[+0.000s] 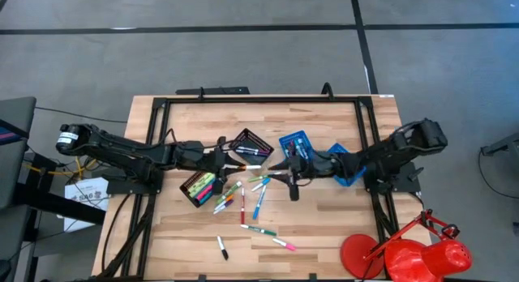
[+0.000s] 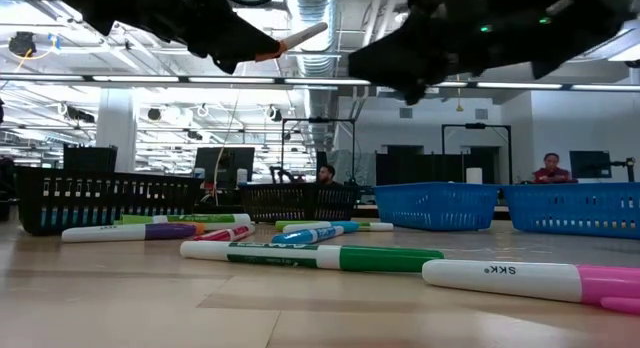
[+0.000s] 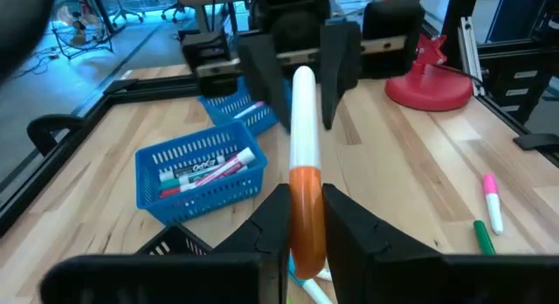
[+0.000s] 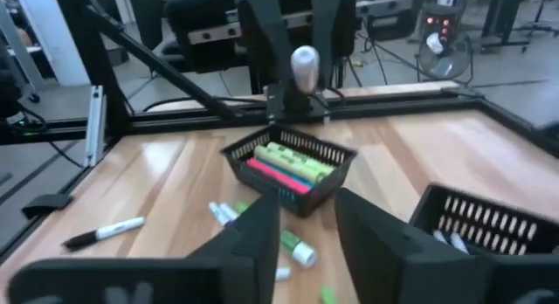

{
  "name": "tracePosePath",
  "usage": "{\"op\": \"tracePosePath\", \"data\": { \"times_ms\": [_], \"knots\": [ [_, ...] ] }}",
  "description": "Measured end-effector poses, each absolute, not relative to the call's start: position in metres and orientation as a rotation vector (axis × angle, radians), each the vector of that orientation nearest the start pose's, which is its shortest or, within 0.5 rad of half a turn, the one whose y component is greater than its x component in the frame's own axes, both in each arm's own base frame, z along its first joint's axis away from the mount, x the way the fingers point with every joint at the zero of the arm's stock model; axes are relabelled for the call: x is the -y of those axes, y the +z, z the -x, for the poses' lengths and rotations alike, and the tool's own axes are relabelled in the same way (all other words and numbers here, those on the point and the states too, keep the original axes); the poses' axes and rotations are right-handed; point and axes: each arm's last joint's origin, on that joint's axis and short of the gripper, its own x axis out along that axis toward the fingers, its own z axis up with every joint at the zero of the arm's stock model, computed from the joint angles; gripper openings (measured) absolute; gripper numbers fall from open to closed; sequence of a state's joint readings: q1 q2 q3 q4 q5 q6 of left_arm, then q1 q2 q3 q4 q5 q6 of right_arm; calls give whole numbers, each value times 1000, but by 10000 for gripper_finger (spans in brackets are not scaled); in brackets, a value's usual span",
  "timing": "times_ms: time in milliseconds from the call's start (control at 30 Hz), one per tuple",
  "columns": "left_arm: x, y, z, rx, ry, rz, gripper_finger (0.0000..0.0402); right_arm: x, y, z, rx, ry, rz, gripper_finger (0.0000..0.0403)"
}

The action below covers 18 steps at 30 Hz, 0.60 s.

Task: Pick & Place Markers
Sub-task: Put the bottom orange highlighter into the right blue bin

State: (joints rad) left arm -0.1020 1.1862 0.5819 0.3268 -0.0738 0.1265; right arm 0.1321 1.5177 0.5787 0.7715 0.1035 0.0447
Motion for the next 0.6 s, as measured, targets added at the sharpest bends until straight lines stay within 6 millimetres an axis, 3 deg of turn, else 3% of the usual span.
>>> {"op": "tracePosePath", "data": {
  "times_ms": [333,600],
  "knots": [
    [23,232,-249,-273,-45,-148,50,-28,197,-343,-133,60,42,160],
    [23,229,-248,-297,-45,-140,50,-29,203,-353,-111,61,66,152]
  ]
}}
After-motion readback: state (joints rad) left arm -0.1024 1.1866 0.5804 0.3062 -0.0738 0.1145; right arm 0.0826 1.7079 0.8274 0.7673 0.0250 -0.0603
